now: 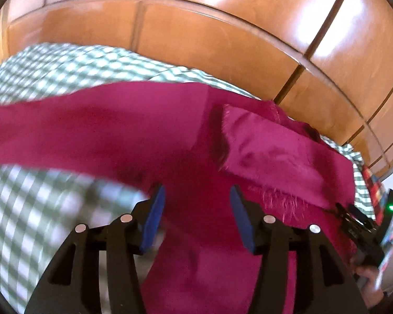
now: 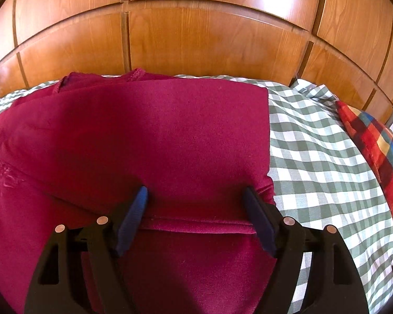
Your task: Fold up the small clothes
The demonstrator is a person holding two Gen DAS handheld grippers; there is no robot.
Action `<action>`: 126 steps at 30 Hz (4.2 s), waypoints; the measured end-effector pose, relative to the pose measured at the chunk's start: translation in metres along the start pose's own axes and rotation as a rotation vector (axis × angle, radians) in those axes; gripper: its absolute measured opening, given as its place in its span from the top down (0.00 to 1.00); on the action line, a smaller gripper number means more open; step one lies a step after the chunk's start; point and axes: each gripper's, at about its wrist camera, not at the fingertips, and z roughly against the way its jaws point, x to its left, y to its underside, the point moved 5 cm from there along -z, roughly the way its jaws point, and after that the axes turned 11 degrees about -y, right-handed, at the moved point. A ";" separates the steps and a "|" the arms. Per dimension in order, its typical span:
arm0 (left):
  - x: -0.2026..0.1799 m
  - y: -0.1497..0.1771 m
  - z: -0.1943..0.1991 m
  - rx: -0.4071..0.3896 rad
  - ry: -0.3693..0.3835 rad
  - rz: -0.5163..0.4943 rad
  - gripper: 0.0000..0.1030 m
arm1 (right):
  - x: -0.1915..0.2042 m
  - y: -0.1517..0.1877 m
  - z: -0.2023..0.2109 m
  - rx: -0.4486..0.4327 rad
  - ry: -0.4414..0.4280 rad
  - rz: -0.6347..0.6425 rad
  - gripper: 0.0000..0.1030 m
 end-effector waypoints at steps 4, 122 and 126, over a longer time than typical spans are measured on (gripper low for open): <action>0.044 0.012 0.032 -0.069 -0.032 0.075 0.25 | 0.000 0.000 0.000 -0.002 0.000 0.001 0.27; -0.034 0.024 0.032 -0.124 0.005 -0.133 0.53 | -0.070 -0.022 -0.008 0.077 -0.250 -0.315 0.89; -0.051 -0.008 0.044 -0.213 -0.002 -0.183 0.53 | -0.075 -0.029 0.021 0.011 -0.204 -0.286 0.52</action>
